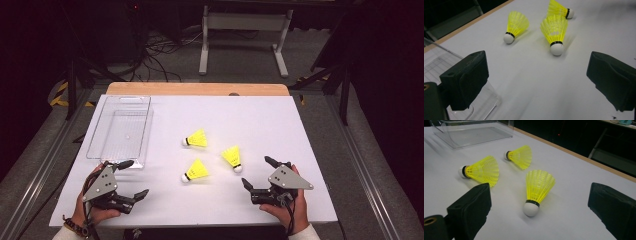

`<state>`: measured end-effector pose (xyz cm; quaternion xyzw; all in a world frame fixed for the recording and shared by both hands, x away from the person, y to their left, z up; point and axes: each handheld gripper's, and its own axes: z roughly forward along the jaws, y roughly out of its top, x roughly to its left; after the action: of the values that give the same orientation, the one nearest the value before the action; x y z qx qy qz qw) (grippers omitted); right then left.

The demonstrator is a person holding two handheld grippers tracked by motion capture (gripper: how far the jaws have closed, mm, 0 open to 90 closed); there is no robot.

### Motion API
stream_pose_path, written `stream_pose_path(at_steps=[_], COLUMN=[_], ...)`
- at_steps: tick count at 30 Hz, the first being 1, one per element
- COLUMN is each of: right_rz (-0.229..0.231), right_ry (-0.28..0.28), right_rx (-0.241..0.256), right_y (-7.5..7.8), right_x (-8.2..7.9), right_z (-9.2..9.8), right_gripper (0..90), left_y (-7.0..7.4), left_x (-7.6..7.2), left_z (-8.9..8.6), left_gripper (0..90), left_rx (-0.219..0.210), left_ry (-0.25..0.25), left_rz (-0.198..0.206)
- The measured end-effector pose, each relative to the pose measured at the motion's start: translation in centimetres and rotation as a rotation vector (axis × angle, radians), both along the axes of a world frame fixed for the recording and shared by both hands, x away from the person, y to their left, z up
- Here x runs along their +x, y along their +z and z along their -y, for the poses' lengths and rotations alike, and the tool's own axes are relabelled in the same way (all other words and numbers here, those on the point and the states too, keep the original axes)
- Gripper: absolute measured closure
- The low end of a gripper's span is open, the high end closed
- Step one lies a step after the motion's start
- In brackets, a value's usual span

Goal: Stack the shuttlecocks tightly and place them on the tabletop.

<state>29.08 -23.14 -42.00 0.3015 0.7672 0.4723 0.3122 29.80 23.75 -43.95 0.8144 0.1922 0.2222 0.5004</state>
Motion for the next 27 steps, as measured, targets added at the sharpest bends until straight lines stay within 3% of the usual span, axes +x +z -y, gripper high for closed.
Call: stream_pose_path(at_steps=[16, 27], right_rz=[-0.068, -0.087], right_ry=[0.046, 0.098], right_rx=[0.017, -0.022], right_y=[-0.4, -0.2], right_x=[-0.1, 0.1], right_z=[0.3, -0.9], right_gripper=[14.7, 19.0], left_y=[-0.2, -0.2], left_x=[0.1, 0.1], left_z=[0.6, 0.8], left_gripper=[5.4, 5.5], left_rx=[0.009, 0.018], left_ry=[-0.034, -0.041], left_rz=[-0.006, -0.008])
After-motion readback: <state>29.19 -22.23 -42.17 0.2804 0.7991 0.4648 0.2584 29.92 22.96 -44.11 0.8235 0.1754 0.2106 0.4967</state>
